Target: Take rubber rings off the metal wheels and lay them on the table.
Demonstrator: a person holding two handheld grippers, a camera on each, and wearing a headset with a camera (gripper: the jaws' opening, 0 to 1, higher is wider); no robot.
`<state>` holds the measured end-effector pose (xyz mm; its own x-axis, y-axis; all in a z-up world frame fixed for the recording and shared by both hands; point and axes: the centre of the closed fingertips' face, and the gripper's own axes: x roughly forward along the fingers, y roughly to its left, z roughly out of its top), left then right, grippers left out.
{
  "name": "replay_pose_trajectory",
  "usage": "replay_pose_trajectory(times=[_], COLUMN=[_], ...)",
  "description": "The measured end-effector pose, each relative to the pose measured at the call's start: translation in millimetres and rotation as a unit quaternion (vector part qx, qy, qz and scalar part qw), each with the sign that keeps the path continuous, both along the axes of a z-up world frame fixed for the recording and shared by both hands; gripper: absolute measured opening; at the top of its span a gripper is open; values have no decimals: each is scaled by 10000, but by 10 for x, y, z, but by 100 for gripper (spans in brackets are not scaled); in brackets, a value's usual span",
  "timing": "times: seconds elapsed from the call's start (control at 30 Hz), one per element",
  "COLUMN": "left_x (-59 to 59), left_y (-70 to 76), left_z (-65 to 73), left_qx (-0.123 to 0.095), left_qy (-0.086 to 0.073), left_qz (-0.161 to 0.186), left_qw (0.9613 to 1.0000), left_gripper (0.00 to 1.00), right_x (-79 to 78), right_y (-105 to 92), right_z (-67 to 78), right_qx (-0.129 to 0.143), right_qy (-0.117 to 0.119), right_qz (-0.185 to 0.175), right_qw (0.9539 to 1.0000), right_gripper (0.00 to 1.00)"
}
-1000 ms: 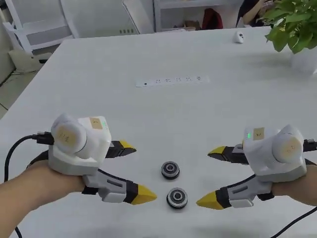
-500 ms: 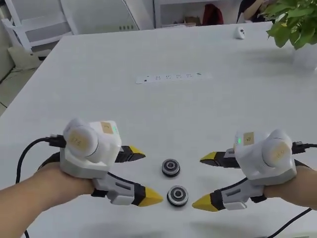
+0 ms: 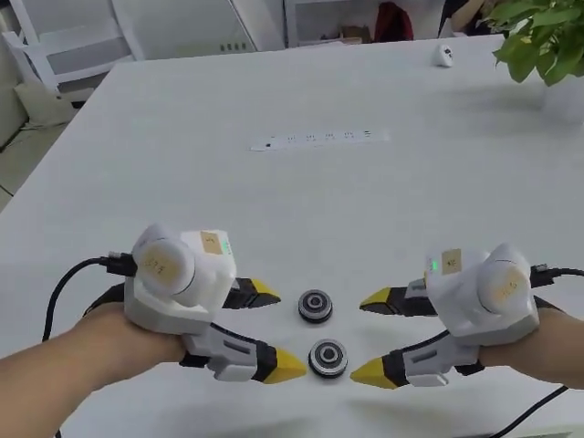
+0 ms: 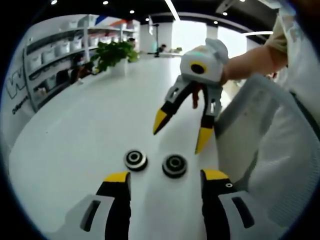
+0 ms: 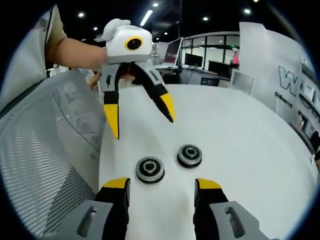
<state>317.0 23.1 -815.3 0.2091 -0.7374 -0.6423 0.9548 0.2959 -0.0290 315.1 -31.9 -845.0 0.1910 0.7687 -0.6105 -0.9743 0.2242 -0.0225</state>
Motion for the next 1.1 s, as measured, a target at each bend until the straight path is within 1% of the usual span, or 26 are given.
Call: replay_pose_trajectory(times=[0.23, 0.5, 0.7, 0.83, 0.97, 1.1], left_x=[-36, -57, -87, -97, -107, -116], left_y=[-40, -124, -187, -218, -252, -280], left_z=[-39, -62, -101, -120, -142, -180], left_qx=[35, 17, 20, 39, 39, 87], left_qy=[31, 86, 140, 144, 196, 192], left_qz=[-99, -176, -255, -300, -321, -365], left_qw=[9999, 9998, 9996, 9994, 9993, 9991], left_gripper=[54, 51, 47, 44, 42, 41], right_x=[-11, -34, -36, -48, -52, -60], right_y=[4, 9, 29, 36, 37, 37], right_z=[-29, -60, -59, -68, -70, -76], right_qx=[11, -5, 27, 7, 17, 17], right_qy=[24, 96, 109, 116, 125, 162], right_qz=[40, 90, 101, 130, 136, 130], right_qw=[10000, 9999, 9999, 9998, 9998, 9998], right_gripper=[44, 40, 39, 38, 38, 38])
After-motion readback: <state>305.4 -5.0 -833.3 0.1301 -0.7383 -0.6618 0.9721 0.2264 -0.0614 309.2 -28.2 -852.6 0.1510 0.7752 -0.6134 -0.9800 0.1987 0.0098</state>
